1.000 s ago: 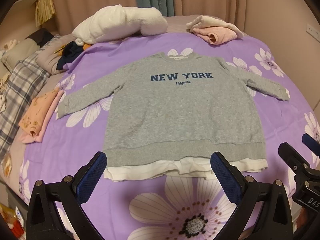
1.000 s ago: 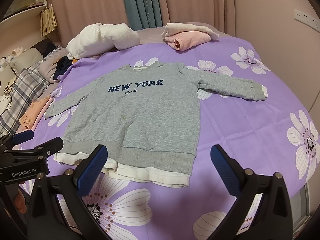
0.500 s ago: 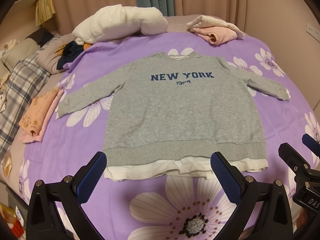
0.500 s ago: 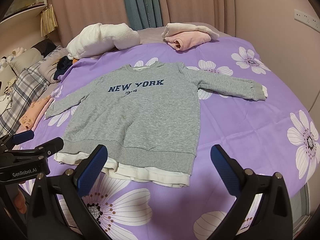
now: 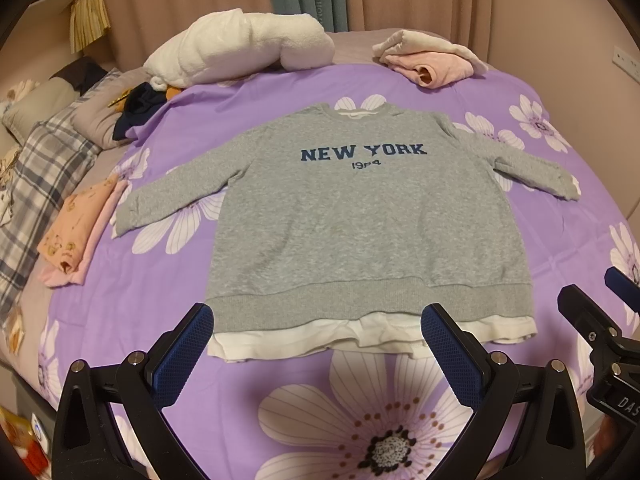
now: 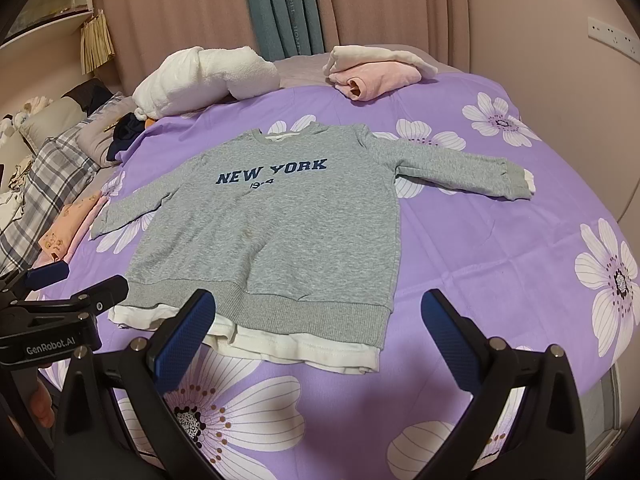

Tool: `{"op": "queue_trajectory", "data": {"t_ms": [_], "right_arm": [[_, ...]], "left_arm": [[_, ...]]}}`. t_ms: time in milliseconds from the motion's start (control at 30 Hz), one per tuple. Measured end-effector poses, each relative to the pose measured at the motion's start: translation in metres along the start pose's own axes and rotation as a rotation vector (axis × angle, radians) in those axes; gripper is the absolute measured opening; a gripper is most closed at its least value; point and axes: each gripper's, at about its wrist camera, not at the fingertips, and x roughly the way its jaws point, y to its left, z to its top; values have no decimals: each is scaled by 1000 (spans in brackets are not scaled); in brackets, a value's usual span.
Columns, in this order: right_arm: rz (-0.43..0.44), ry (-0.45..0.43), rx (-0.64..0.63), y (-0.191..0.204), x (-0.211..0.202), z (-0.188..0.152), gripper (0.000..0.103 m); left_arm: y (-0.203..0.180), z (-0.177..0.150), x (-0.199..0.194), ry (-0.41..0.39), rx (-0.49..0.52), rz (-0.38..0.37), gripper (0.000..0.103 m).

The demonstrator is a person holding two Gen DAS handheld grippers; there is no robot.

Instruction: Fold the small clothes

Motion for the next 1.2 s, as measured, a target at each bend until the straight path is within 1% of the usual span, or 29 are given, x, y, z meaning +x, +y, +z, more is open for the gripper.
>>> {"op": "queue_trajectory", "data": {"t_ms": [300, 367, 433, 467, 500, 600, 633, 667, 700, 767, 800, 900, 967, 1067, 1167, 1200], "right_arm": [[3, 1, 7, 1, 1, -2, 103], [15, -3, 18, -1, 2, -2, 103], [68, -10, 52, -7, 3, -2, 103], [115, -11, 77, -11, 5, -3, 103], [187, -4, 121, -18, 8, -4, 103], [311, 16, 245, -39, 18, -8, 103], [339, 22, 292, -47, 22, -11, 103], [352, 23, 327, -53, 26, -13, 103], [366, 18, 370, -63, 30, -17, 103], [369, 1, 406, -73, 32, -20, 103], [367, -18, 427, -80, 34, -23, 103], [351, -69, 494, -100, 39, -21, 103], [333, -88, 548, -115, 46, -18, 103], [318, -84, 627, -144, 61, -12, 103], [285, -48, 699, -172, 84, -2, 103], [266, -42, 710, -179, 89, 2, 103]], "left_arm": [[-1, 0, 1, 0, 1, -2, 102], [-1, 0, 2, 0, 2, -10, 102], [3, 0, 6, 3, -11, -50, 102], [3, 1, 9, 9, -21, -67, 102], [6, 1, 13, 18, -41, -96, 102], [13, 0, 25, 42, -79, -154, 102], [15, -1, 31, 55, -90, -185, 102], [12, 0, 32, 63, -98, -205, 102], [15, -1, 37, 79, -116, -242, 102], [18, -3, 45, 102, -154, -308, 102], [23, -4, 50, 116, -188, -350, 102], [33, -6, 65, 147, -281, -440, 102], [34, -4, 71, 153, -299, -440, 102], [35, 3, 76, 143, -293, -426, 102], [37, 13, 82, 127, -294, -426, 102], [37, 18, 85, 121, -293, -410, 102]]}}
